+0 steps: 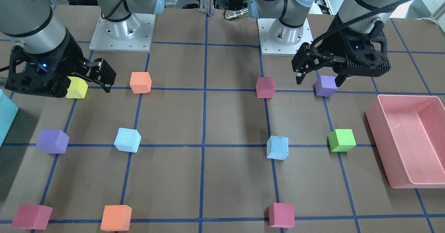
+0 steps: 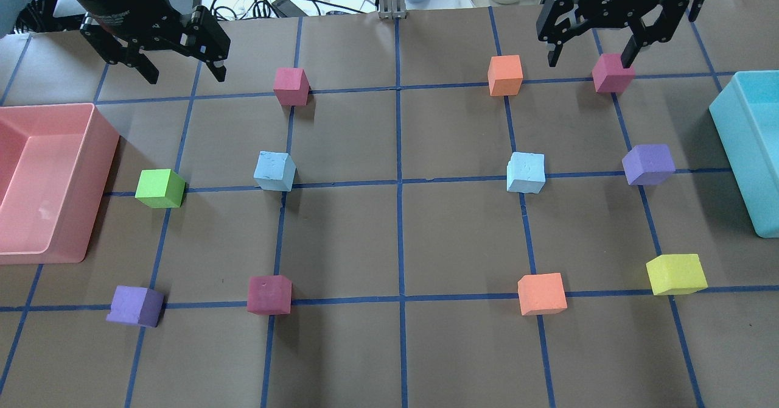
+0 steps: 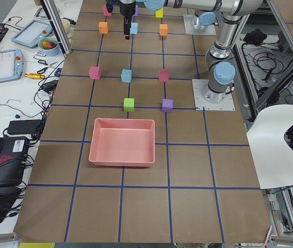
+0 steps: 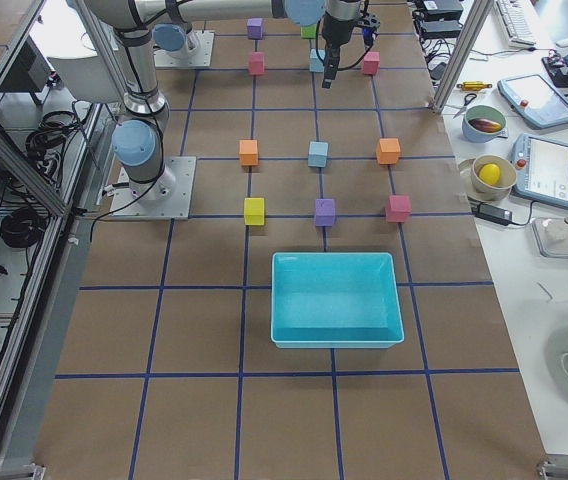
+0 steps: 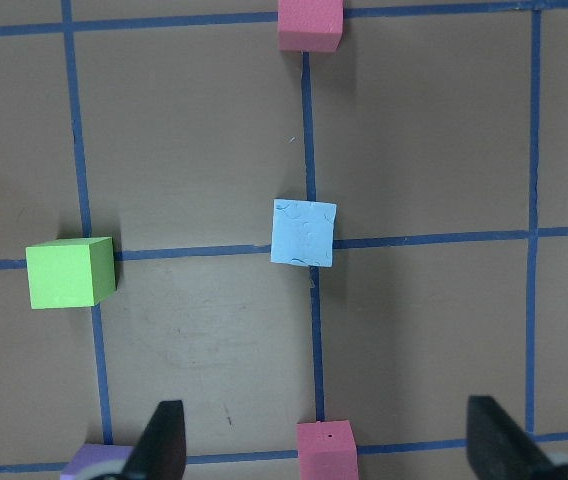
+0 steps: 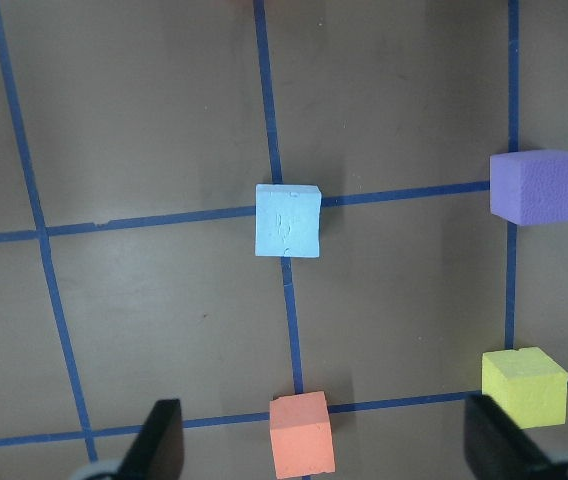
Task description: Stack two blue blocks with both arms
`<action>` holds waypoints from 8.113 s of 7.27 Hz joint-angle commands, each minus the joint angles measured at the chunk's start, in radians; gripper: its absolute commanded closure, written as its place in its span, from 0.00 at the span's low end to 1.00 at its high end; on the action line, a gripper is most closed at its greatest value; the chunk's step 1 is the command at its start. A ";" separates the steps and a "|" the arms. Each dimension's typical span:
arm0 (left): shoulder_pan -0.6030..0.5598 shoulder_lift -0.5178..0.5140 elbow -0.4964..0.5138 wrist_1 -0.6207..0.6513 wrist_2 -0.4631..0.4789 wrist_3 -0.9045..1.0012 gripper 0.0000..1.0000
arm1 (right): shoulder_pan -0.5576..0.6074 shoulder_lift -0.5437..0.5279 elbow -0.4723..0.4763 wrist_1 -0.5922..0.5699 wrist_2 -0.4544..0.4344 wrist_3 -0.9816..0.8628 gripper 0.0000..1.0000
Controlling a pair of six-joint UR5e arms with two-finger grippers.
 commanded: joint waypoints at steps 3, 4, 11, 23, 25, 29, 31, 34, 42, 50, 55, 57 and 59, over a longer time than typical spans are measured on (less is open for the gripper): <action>-0.025 -0.001 -0.034 0.010 0.000 0.000 0.00 | -0.003 0.070 0.103 -0.087 0.007 0.010 0.00; -0.028 -0.025 -0.063 0.032 0.000 -0.001 0.00 | -0.003 0.117 0.181 -0.195 0.007 0.012 0.00; -0.025 -0.214 -0.378 0.529 -0.006 0.014 0.00 | -0.014 0.266 0.347 -0.437 0.010 0.039 0.00; -0.026 -0.351 -0.383 0.623 0.005 0.025 0.00 | 0.170 0.410 -0.038 -0.428 0.123 0.201 1.00; -0.025 -0.357 -0.384 0.640 0.006 0.025 0.00 | 0.244 0.531 -0.184 -0.437 0.123 0.251 1.00; -0.022 -0.358 -0.378 0.686 0.003 0.082 0.77 | 0.288 0.619 -0.217 -0.451 0.126 0.282 1.00; -0.022 -0.354 -0.372 0.686 0.009 0.076 0.88 | 0.288 0.634 -0.216 -0.469 0.126 0.280 0.82; -0.026 -0.346 -0.322 0.671 0.000 -0.027 0.89 | 0.290 0.630 -0.216 -0.483 0.128 0.280 0.00; -0.216 -0.458 0.088 0.395 -0.049 -0.297 0.89 | -0.024 0.146 -0.179 0.036 0.076 -0.164 0.00; -0.367 -0.667 0.317 0.378 -0.040 -0.360 0.90 | -0.026 -0.030 0.105 -0.122 0.036 -0.166 0.00; -0.367 -0.679 0.318 0.390 -0.008 -0.360 0.89 | -0.014 -0.114 0.119 -0.113 0.036 -0.088 0.00; -0.370 -0.670 0.318 0.384 -0.014 -0.362 0.89 | -0.014 -0.136 0.132 -0.113 0.037 -0.088 0.00; -0.371 -0.677 0.318 0.387 -0.018 -0.365 0.89 | -0.014 -0.139 0.157 -0.115 0.039 -0.089 0.00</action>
